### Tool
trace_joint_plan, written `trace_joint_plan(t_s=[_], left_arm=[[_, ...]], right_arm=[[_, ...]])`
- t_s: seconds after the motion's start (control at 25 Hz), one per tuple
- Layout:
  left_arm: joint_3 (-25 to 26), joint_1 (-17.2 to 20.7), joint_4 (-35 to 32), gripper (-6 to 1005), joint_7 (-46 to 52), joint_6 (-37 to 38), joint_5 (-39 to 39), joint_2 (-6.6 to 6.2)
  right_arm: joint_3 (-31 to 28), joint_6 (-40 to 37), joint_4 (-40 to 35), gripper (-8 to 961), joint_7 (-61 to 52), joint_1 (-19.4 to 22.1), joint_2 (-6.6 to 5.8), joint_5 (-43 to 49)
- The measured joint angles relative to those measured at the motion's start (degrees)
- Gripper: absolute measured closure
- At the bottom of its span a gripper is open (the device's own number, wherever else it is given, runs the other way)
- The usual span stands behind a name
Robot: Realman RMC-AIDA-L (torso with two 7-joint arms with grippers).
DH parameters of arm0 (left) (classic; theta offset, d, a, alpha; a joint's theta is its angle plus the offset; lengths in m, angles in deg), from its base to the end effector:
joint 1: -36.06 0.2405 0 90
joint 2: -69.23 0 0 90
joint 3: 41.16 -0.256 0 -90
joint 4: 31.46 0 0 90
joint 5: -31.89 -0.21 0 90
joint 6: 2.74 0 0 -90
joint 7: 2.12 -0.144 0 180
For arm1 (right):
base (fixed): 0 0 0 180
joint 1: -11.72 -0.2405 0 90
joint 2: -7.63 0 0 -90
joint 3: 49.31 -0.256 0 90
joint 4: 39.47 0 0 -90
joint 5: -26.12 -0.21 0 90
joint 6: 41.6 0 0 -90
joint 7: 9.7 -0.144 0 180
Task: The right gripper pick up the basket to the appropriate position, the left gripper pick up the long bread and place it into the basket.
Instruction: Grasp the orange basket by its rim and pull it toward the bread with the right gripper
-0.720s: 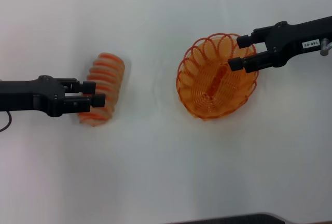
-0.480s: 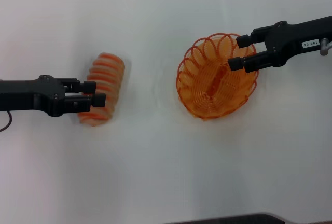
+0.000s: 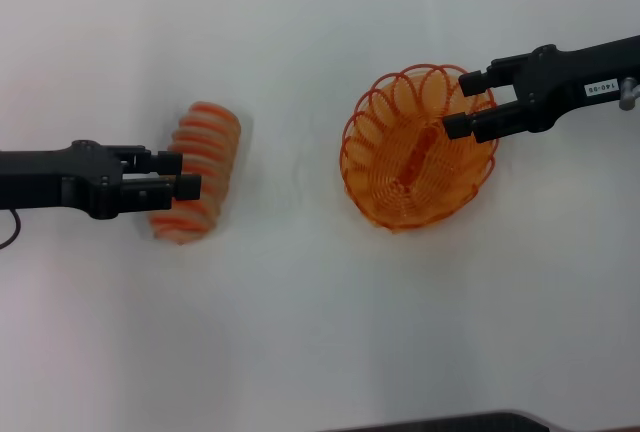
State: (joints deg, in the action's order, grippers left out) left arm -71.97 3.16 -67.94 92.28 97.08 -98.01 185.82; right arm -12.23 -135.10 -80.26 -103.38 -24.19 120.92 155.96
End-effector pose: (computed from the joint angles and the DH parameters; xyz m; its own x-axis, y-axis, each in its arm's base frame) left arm -0.2747 0.3117 0.0136 0.6910 0.6159 0.3783 0.6345 -0.7676 0.0906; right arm 0.2695 0.3498 0.0394 0.8205 -0.5001 -0.2768 -0.5429 -0.8334 -0.1037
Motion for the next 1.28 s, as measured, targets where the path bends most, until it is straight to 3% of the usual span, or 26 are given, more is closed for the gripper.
trace_joint_plan(t_s=[0.32, 0.52, 0.68, 0.84, 1.08, 1.28], left_arm=[[0.5, 0.0, 0.0, 419, 0.0, 0.1, 0.0, -0.05], [1.5, 0.0, 0.0, 420, 0.0, 0.1, 0.0, -0.10], [1.6, 0.0, 0.0, 420, 0.0, 0.1, 0.0, 0.06], [1.5, 0.0, 0.1, 419, 0.0, 0.1, 0.0, 0.12], [1.6, 0.5, 0.3, 419, -0.4, 0.1, 0.0, 0.46], [1.6, 0.6, 0.4, 420, -0.4, -0.1, 0.0, 0.74]], right_arm=[[-0.2, -0.5, -3.9, 176, -6.1, -0.2, -0.90, 0.5], [-0.5, -0.5, -9.7, 192, -15.9, -4.2, -1.15, 7.6], [-0.4, 1.0, -10.8, 205, -21.9, -9.0, -0.18, 17.4], [1.7, 5.2, -10.2, 218, -26.0, -12.7, 1.66, 25.7], [7.3, 10.5, -8.9, 238, -28.0, -12.7, 2.66, 26.7], [8.4, 13.8, -6.9, 254, -27.9, -12.6, 3.47, 26.9]])
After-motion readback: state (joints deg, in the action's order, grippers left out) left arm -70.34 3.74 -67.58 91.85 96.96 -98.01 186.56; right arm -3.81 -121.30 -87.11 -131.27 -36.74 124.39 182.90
